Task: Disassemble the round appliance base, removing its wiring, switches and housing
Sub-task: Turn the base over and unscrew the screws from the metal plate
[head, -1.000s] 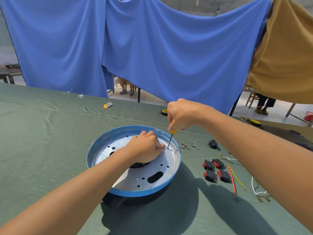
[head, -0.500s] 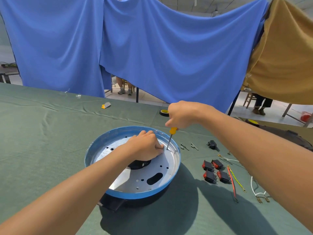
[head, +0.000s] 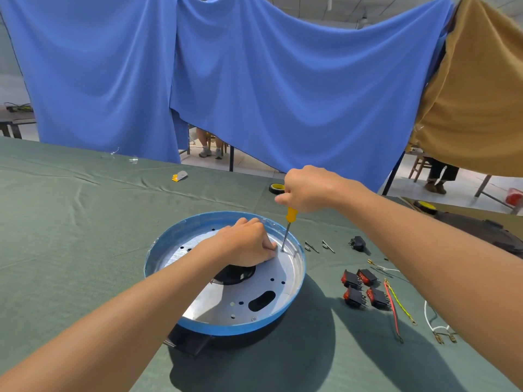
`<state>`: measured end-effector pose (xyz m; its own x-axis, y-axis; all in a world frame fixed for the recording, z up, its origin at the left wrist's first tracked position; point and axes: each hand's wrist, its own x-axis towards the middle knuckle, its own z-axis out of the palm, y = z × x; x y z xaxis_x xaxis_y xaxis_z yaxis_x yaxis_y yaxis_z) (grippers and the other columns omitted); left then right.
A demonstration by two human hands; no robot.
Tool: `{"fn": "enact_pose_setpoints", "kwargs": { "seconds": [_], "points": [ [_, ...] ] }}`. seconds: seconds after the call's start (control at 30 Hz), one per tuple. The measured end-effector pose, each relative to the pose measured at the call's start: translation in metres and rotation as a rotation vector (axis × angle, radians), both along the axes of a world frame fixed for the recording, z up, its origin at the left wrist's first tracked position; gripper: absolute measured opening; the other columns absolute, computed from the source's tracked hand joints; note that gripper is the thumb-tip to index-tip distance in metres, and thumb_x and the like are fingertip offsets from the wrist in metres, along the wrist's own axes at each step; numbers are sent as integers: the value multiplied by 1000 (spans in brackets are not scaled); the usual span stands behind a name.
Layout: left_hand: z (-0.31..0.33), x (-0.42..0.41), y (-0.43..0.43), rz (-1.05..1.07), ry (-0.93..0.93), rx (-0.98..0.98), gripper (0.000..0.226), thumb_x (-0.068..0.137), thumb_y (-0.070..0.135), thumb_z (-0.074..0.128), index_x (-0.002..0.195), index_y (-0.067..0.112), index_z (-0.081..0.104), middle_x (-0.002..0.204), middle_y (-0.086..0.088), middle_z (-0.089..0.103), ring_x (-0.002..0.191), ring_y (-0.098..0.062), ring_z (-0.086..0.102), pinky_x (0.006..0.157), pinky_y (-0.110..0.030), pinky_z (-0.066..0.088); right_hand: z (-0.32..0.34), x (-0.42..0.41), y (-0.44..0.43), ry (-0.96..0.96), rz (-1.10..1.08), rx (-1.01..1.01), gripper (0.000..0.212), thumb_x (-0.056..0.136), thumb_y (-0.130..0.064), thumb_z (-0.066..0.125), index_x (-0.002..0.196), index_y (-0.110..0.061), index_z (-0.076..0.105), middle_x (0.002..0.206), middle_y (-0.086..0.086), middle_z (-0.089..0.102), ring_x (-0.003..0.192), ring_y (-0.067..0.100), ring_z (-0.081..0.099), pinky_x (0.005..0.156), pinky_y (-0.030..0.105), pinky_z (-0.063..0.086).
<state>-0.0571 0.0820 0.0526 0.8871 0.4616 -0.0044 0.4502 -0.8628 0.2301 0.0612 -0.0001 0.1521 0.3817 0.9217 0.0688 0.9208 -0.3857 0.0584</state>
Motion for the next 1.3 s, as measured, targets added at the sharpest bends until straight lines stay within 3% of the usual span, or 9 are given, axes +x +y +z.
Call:
{"fn": "enact_pose_setpoints", "kwargs": {
  "seconds": [0.07,0.17,0.3,0.4,0.5,0.63,0.87,1.13,1.3],
  "points": [
    [1,1,1,1,3,-10,31,97,46,47,94,30,74,104,4,48,100,-24,35,81,-42,39,2,-4,0,40,20,-9,23,90,-25,56,80,-4,57,77,16,55,73,28,44,57,30,33],
    [1,1,2,-3,1,-9,30,96,47,48,96,33,74,106,4,49,99,-24,35,82,-42,40,6,-9,0,123,57,-69,38,86,-20,58,116,3,60,117,22,61,80,37,52,60,40,43],
    [-1,1,3,0,-11,-9,27,96,47,49,103,37,73,112,5,51,101,-22,33,79,-39,34,4,-10,2,5,17,-40,47,93,-54,49,73,-13,52,72,4,54,68,24,52,51,33,33],
    [-2,1,4,-9,-19,-9,26,95,46,49,102,38,73,110,5,50,101,-23,33,79,-39,33,-1,-7,5,27,-18,18,39,93,-33,53,63,-13,39,64,3,41,62,25,41,51,28,26],
    [-2,0,4,-18,-19,-13,26,96,47,49,106,40,72,112,4,51,106,-25,36,83,-41,37,1,-10,3,62,-1,-7,12,83,-14,54,74,-7,56,67,9,48,66,25,39,53,28,29],
    [0,-1,4,-21,0,-13,28,97,48,48,112,39,71,119,3,51,113,-25,37,88,-44,38,11,-9,3,120,32,-122,31,86,-25,62,111,-6,66,116,18,64,77,28,55,59,28,39],
    [0,-1,2,-18,-2,-5,28,97,47,48,112,39,70,120,2,49,113,-26,37,87,-43,36,6,-5,5,-11,9,-109,51,94,-49,50,59,-14,57,53,-4,49,50,15,40,46,26,28],
    [-3,-1,2,-9,-14,6,30,98,48,47,116,39,69,120,2,50,113,-25,37,88,-42,35,14,-4,-5,13,181,-194,9,83,-31,72,78,-25,69,70,-11,59,68,8,51,54,25,37],
    [-5,-1,2,-11,-28,15,31,98,48,46,112,36,72,118,3,51,111,-25,38,82,-39,34,12,-2,-6,93,195,-256,13,84,-33,72,81,-22,65,78,-8,61,77,16,56,58,25,42]
  ]
}}
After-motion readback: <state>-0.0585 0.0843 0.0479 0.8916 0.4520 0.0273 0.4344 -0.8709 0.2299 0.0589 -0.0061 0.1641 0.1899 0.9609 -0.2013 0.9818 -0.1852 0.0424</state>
